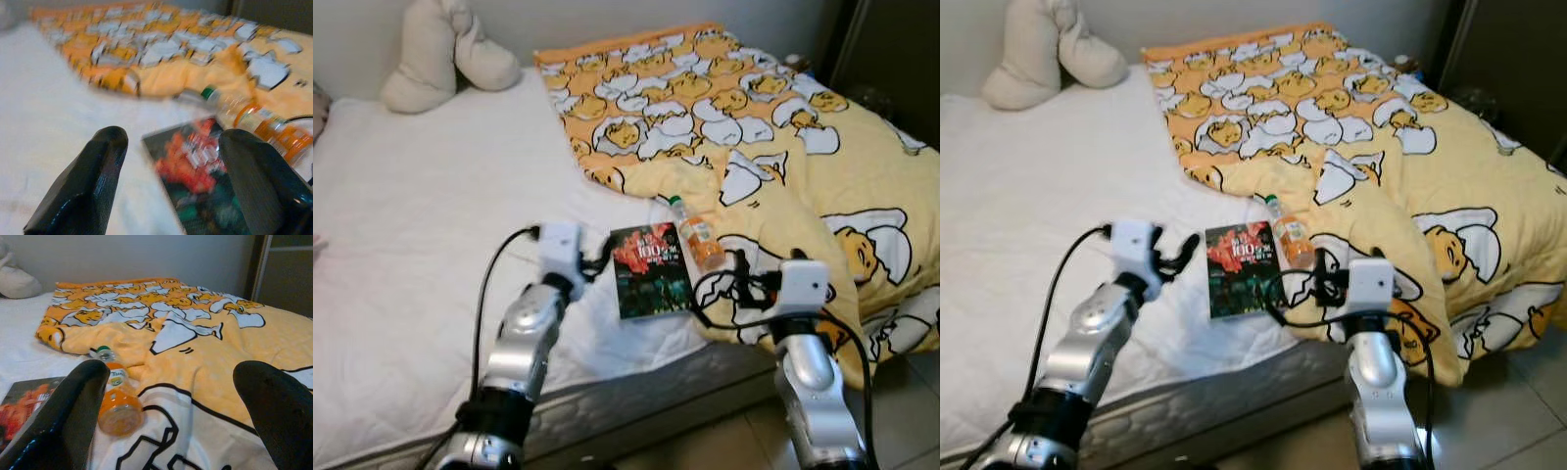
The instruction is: Clean up the room
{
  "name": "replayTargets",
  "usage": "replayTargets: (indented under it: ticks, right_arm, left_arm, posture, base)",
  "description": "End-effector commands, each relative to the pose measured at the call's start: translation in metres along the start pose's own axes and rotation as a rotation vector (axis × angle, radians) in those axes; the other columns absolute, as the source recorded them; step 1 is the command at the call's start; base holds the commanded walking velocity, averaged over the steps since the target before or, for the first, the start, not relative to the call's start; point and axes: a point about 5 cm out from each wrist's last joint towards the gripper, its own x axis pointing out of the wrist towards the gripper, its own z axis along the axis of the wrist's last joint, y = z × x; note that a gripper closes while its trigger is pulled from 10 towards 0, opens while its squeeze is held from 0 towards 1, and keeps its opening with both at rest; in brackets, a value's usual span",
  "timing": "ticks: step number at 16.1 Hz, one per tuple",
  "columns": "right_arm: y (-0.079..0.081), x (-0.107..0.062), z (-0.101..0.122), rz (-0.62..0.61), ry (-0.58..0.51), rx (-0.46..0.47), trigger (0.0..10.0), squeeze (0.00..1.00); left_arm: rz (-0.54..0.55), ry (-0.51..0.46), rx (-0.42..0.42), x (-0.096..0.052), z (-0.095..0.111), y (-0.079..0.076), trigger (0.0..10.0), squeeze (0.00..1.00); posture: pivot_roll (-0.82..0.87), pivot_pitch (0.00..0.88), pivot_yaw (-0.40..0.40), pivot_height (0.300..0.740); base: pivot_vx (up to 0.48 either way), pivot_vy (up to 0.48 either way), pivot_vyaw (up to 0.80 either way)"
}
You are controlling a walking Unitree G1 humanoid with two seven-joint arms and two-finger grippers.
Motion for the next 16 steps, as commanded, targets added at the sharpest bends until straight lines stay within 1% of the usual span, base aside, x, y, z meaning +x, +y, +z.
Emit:
replayTargets:
  ticks: [1,2,3,5,6,7,10,12,13,14,16]
  right_arm:
    - [-0.002,-0.002,0.001,0.001,0.009,-0.004,10.0,0.00]
    - [-0.004,-0.009,0.003,0.013,0.016,-0.016,10.0,0.00]
    - [-0.005,-0.011,0.003,0.020,0.017,-0.021,10.0,0.00]
    - [-0.008,-0.024,0.007,0.051,0.025,-0.035,10.0,0.00]
    - [-0.009,-0.029,0.008,0.062,0.034,-0.037,10.0,0.00]
    - [-0.010,-0.035,0.007,0.068,0.045,-0.038,10.0,0.00]
    - [-0.018,-0.057,0.006,0.072,0.101,-0.053,10.0,0.00]
    - [-0.017,-0.070,0.007,0.077,0.125,-0.054,10.0,0.00]
    - [-0.017,-0.072,0.007,0.080,0.131,-0.054,10.0,0.00]
    - [-0.016,-0.077,0.007,0.083,0.140,-0.054,10.0,0.00]
    - [-0.017,-0.083,0.008,0.086,0.156,-0.053,10.0,0.00]
  left_arm:
    - [0.014,0.014,-0.028,0.005,-0.001,0.001,10.0,0.00]
    - [-0.010,0.056,-0.045,0.010,-0.009,-0.004,10.0,0.00]
    - [-0.023,0.073,-0.050,0.013,-0.012,-0.007,10.0,0.00]
    - [-0.051,0.131,-0.064,0.018,-0.022,-0.019,10.0,0.00]
    - [-0.057,0.164,-0.088,0.020,-0.028,-0.022,10.0,0.00]
    - [-0.053,0.188,-0.092,0.021,-0.033,-0.023,10.0,0.00]
    - [-0.005,0.238,-0.144,0.023,-0.041,-0.017,10.0,0.00]
    - [0.023,0.252,-0.118,0.023,-0.043,-0.011,10.0,0.00]
    - [0.031,0.252,-0.115,0.023,-0.043,-0.009,10.0,0.00]
    - [0.053,0.253,-0.100,0.022,-0.043,-0.003,10.0,0.00]
    - [0.084,0.267,-0.094,0.019,-0.047,0.003,10.0,0.00]
  posture:
    - [-0.16,0.000,0.086,0.736]
    - [-0.17,0.000,0.062,0.736]
    - [-0.17,0.000,0.062,0.736]
    - [-0.20,0.039,0.047,0.736]
    - [-0.21,0.056,0.045,0.736]
    - [-0.22,0.078,0.043,0.736]
    - [-0.26,0.142,0.043,0.736]
    - [-0.27,0.174,0.047,0.736]
    - [-0.27,0.179,0.048,0.736]
    - [-0.27,0.185,0.048,0.736]
    - [-0.27,0.195,0.042,0.736]
  base:
    - [0.000,0.000,0.00]
    - [0.000,0.000,0.00]
    - [0.000,0.000,0.00]
    - [0.000,0.000,0.00]
    - [0.000,0.000,0.00]
    - [0.000,0.000,0.00]
    - [0.000,0.000,0.00]
    - [0.000,0.000,0.00]
    - [0.000,0.000,0.00]
    - [0.000,0.000,0.00]
    - [0.000,0.000,0.00]
